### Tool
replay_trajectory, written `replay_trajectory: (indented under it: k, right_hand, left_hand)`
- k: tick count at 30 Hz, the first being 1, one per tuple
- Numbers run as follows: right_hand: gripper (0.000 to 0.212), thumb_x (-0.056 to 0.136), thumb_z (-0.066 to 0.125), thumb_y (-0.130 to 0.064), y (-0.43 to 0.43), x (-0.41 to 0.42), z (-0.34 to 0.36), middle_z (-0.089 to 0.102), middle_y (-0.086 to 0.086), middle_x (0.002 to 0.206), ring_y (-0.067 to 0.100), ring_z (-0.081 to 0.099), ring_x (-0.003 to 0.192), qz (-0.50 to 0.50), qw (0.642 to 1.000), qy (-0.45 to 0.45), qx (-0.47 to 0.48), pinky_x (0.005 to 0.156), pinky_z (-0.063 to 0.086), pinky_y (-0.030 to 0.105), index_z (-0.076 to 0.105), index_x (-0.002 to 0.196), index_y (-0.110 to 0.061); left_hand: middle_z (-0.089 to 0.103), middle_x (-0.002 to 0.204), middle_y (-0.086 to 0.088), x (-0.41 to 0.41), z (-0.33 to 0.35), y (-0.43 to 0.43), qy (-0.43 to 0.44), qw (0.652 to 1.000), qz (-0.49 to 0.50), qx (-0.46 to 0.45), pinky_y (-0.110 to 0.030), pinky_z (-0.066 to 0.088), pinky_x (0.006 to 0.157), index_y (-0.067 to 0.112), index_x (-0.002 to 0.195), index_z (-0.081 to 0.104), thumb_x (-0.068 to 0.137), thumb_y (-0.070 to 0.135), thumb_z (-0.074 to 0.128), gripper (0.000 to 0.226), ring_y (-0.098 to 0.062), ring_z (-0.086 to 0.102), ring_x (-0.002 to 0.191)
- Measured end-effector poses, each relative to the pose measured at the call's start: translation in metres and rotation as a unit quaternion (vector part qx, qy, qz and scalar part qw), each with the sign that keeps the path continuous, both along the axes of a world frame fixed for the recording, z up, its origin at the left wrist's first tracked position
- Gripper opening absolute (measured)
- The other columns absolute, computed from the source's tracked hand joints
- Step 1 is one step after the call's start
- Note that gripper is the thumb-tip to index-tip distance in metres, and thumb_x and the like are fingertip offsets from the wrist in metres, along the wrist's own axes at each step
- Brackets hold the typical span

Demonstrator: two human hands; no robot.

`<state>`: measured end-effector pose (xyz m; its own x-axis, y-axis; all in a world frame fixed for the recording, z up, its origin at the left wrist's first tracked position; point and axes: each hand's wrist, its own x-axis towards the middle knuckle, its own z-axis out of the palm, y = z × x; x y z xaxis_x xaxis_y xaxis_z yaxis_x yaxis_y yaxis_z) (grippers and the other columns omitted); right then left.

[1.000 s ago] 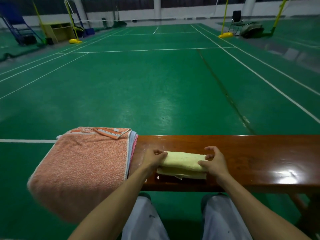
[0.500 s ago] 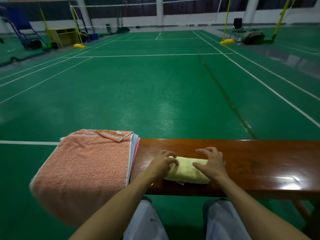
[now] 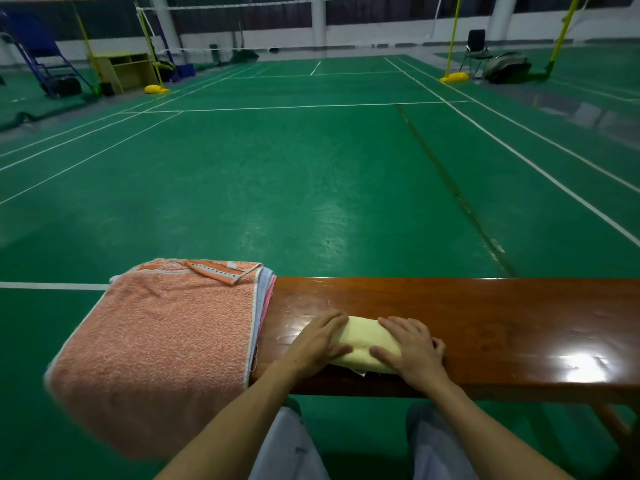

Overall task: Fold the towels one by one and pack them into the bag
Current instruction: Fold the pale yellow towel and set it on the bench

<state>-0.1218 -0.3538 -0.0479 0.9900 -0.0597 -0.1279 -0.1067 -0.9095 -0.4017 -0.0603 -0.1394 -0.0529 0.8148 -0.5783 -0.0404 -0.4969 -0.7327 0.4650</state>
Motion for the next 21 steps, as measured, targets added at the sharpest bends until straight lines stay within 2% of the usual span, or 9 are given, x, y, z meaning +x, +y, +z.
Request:
replay_trajectory:
  k: [1, 3, 5, 8, 11, 13, 15, 17, 21]
  right_hand:
    - [0.122, 0.045, -0.008, -0.102, -0.002, -0.002, -0.004, 0.029, -0.017, 0.153, 0.013, 0.017, 0.142, 0.0, 1.0, -0.008, -0.005, 0.108, 0.018, 0.046, 0.03, 0.146, -0.047]
    - [0.131, 0.038, -0.021, -0.099, -0.004, -0.002, -0.01, 0.03, -0.017, 0.152, 0.012, 0.017, 0.142, -0.004, 0.999, -0.032, -0.019, 0.109, 0.015, 0.047, 0.031, 0.146, -0.047]
    - [0.129, 0.042, -0.021, -0.099, -0.004, -0.002, -0.013, 0.034, -0.017, 0.148, 0.011, 0.021, 0.14, -0.006, 0.998, -0.055, -0.025, 0.109, 0.013, 0.047, 0.035, 0.144, -0.045]
    - [0.12, 0.051, -0.015, -0.098, -0.009, -0.001, -0.019, 0.042, -0.016, 0.142, 0.01, 0.028, 0.136, -0.025, 0.996, -0.088, -0.021, 0.107, 0.013, 0.047, 0.045, 0.139, -0.042]
    - [0.114, 0.057, -0.012, -0.097, -0.021, 0.002, -0.02, 0.048, -0.015, 0.138, 0.012, 0.034, 0.134, -0.038, 0.993, -0.112, -0.024, 0.106, 0.013, 0.048, 0.05, 0.134, -0.039]
    - [0.107, 0.062, -0.004, -0.096, -0.037, 0.005, -0.02, 0.051, -0.013, 0.135, 0.014, 0.038, 0.132, -0.049, 0.992, -0.116, -0.022, 0.105, 0.015, 0.049, 0.053, 0.132, -0.038]
    - [0.095, 0.069, 0.008, -0.093, -0.058, 0.006, -0.022, 0.054, -0.012, 0.132, 0.016, 0.041, 0.13, -0.069, 0.991, -0.115, -0.026, 0.104, 0.018, 0.051, 0.052, 0.133, -0.039]
    - [0.089, 0.073, 0.011, -0.09, -0.089, 0.004, -0.024, 0.058, -0.008, 0.127, 0.019, 0.046, 0.126, -0.103, 0.985, -0.132, -0.032, 0.101, 0.021, 0.053, 0.056, 0.13, -0.038]
    - [0.078, 0.074, 0.021, -0.085, -0.164, -0.009, -0.025, 0.058, -0.008, 0.122, 0.019, 0.046, 0.121, -0.185, 0.971, -0.142, -0.043, 0.099, 0.023, 0.053, 0.061, 0.122, -0.038]
  left_hand:
    - [0.017, 0.16, 0.003, 0.0, -0.004, 0.002, -0.003, 1.0, -0.003, 0.015, -0.034, 0.01, 0.117, 0.019, 0.152, 0.023, 0.095, 0.052, 0.046, 0.07, -0.012, 0.012, 0.145]
    - [0.006, 0.161, 0.007, 0.002, -0.009, 0.004, -0.003, 0.999, -0.008, 0.038, -0.042, -0.001, 0.118, 0.021, 0.154, 0.013, 0.094, 0.058, 0.039, 0.076, -0.007, -0.003, 0.146]
    - [0.004, 0.162, 0.007, 0.007, -0.01, 0.005, 0.002, 0.999, -0.017, 0.035, -0.044, -0.002, 0.118, 0.022, 0.154, 0.011, 0.089, 0.066, 0.036, 0.083, -0.006, -0.005, 0.146]
    - [0.006, 0.161, 0.008, 0.016, -0.01, 0.0, 0.004, 1.0, -0.026, 0.013, -0.036, -0.003, 0.116, 0.024, 0.153, 0.012, 0.074, 0.085, 0.022, 0.1, -0.006, -0.002, 0.146]
    - [0.007, 0.16, 0.012, 0.026, -0.014, -0.013, -0.009, 0.999, -0.033, 0.002, -0.033, -0.004, 0.117, 0.026, 0.153, 0.012, 0.068, 0.091, 0.016, 0.107, -0.002, -0.003, 0.144]
    - [0.009, 0.16, 0.011, 0.032, -0.008, -0.032, -0.004, 0.999, -0.044, 0.012, -0.038, -0.002, 0.12, 0.026, 0.153, 0.014, 0.071, 0.088, 0.023, 0.103, -0.001, -0.002, 0.143]
    - [0.014, 0.159, 0.009, 0.04, -0.002, -0.059, 0.022, 0.999, -0.042, 0.005, -0.043, 0.005, 0.121, 0.027, 0.151, 0.02, 0.082, 0.071, 0.045, 0.086, -0.007, 0.005, 0.145]
    - [0.02, 0.157, 0.009, 0.049, 0.0, -0.098, 0.052, 0.998, -0.042, -0.019, -0.043, 0.011, 0.118, 0.032, 0.148, 0.025, 0.084, 0.057, 0.06, 0.077, -0.013, 0.01, 0.146]
    - [0.022, 0.157, 0.009, 0.071, -0.011, -0.192, 0.008, 0.992, -0.124, -0.03, -0.043, 0.009, 0.12, 0.024, 0.132, 0.043, 0.084, 0.055, 0.063, 0.06, -0.013, 0.014, 0.146]
